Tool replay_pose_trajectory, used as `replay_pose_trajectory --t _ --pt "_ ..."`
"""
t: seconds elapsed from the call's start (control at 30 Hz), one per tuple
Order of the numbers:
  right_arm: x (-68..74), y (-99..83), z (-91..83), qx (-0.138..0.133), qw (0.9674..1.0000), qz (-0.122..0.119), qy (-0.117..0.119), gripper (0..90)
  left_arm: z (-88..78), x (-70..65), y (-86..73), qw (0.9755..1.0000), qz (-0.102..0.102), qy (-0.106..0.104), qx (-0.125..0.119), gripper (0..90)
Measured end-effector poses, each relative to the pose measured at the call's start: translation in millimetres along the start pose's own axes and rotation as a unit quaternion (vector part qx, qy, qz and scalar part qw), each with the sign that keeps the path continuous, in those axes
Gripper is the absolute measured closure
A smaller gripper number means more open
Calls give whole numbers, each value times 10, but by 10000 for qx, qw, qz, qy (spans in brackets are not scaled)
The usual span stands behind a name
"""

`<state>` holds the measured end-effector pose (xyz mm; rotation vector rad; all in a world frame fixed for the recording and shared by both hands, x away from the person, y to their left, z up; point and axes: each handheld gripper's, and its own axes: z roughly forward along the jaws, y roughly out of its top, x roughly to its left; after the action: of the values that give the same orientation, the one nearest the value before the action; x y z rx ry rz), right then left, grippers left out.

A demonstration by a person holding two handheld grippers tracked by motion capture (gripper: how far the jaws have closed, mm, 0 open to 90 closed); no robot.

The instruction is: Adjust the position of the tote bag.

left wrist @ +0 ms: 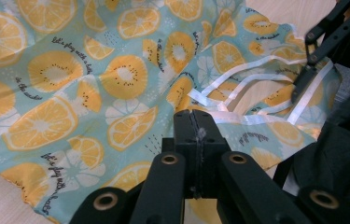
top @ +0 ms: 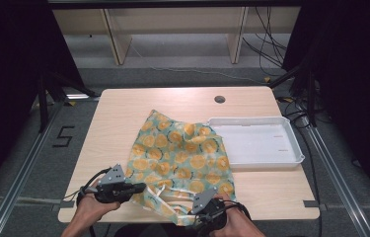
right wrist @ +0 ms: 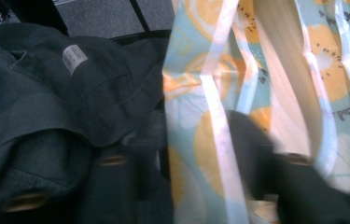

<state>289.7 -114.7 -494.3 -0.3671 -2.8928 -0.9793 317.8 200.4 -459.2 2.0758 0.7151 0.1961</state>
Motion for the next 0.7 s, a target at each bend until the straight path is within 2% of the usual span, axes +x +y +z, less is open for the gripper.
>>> replay_pose_trajectory --t 0.07,0.1,0.13,0.17,0.2,0.23,0.27,0.3,0.33,0.4,0.43,0.47,0.53,0.57,0.6,0.63,0.67,0.7 --pt "-46 -9 -23 -127 9997 -194 27 816 3 0 -6 10000 5 20 -31 895" --pt "-64 -9 -71 -294 9995 -129 35 873 4 4 -7 10000 38 33 -31 894" --pt "-68 -3 -109 -367 9993 -73 65 890 -2 18 -6 9999 153 29 -5 893" --pt "-90 10 -148 -533 9984 -189 47 900 -8 22 -9 9998 175 33 15 892" --pt "-92 19 -209 -633 9979 -137 17 900 -11 7 -19 10000 49 86 10 889" --pt "-98 28 -263 -773 9970 -101 11 900 -18 7 -22 9998 153 136 64 886" --pt "-118 43 -307 -926 9955 -190 43 900 -29 4 -30 9996 210 139 125 881" --pt "-130 58 -375 -1070 9941 -172 -10 900 -33 -5 -36 9997 202 63 74 865" --pt "-141 70 -416 -1160 9932 -123 -35 900 -44 -5 -42 9997 190 -48 122 830" --pt "-198 103 -522 -1340 9909 -106 -64 900 -80 -27 -59 9998 177 -37 111 776" --pt "-232 125 -578 -1481 9888 -64 -170 900 -99 -40 -65 9998 149 -106 75 741" --pt "-260 144 -631 -1524 9881 -24 -189 900 -119 -53 -69 9996 173 -200 79 705" --pt "-311 191 -694 -1651 9860 -9 -251 900 -157 -95 -70 9994 243 -217 71 647" --pt "-340 227 -722 -1716 9847 -7 -298 900 -165 -121 -68 9995 226 -213 59 585" --pt "-370 265 -756 -1784 9833 -33 -358 900 -170 -133 -66 9993 325 -173 110 499" --pt "-403 305 -789 -1839 9822 0 -372 900 -156 -159 -75 9994 340 -102 56 459" --pt "-434 346 -819 -1934 9800 -23 -463 900 -127 -170 -85 9990 420 -12 130 418" --pt "-471 393 -869 -1944 9797 -16 -492 900 -100 -172 -95 9987 467 32 187 366"
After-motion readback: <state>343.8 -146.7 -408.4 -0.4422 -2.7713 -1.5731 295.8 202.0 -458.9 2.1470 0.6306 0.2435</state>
